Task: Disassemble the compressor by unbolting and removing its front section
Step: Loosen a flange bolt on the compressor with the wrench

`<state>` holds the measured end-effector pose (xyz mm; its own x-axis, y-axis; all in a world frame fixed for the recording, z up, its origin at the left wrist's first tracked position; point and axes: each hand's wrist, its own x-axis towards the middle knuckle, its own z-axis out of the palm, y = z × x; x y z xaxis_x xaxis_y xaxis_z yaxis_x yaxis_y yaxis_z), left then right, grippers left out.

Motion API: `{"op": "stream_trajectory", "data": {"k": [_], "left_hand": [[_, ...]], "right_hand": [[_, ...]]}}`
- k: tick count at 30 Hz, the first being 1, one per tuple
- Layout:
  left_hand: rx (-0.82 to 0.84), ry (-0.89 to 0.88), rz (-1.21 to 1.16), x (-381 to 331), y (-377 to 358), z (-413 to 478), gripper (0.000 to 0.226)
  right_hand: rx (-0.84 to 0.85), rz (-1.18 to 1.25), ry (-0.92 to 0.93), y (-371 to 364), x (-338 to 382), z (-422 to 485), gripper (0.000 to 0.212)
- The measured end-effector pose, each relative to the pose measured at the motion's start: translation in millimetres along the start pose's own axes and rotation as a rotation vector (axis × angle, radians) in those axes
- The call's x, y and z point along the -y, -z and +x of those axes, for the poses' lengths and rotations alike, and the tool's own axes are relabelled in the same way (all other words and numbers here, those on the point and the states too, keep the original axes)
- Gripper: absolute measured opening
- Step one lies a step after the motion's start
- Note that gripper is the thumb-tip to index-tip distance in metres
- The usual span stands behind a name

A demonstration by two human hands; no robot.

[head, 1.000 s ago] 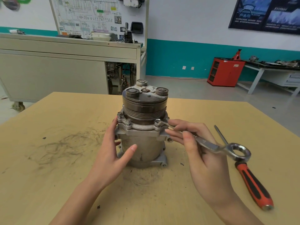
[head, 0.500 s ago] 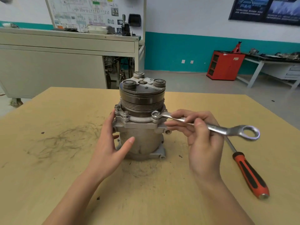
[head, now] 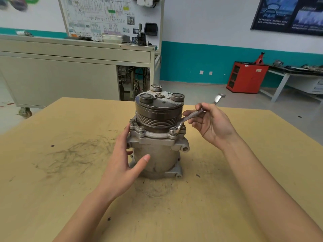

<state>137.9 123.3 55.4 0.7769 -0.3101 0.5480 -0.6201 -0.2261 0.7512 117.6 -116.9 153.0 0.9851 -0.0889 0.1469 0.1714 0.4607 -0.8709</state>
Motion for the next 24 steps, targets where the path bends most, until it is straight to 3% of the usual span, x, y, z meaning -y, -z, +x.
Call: {"op": "stream_trajectory", "data": {"k": [4,7,13,16,21,24], "left_hand": [[0.020,0.011,0.016,-2,2,0,0.078],[0.025,0.006,0.024,-3,2,0,0.078],[0.015,-0.004,0.009,-1,2,1,0.079],[0.013,-0.012,0.010,-1,1,1,0.079],[0.017,-0.017,0.023,1,2,1,0.080],[0.011,-0.029,0.034,3,1,1,0.083]], "right_hand": [[-0.128,-0.041,0.261,-5,9,-15,0.041],[-0.260,-0.353,0.586,-17,7,-37,0.040],[-0.075,-0.932,1.084,-39,-16,-66,0.038],[-0.043,-1.068,1.152,-38,-25,-70,0.041],[0.010,-1.007,1.039,-39,-31,-80,0.045],[0.013,-1.088,1.089,-38,-38,-86,0.046]]}}
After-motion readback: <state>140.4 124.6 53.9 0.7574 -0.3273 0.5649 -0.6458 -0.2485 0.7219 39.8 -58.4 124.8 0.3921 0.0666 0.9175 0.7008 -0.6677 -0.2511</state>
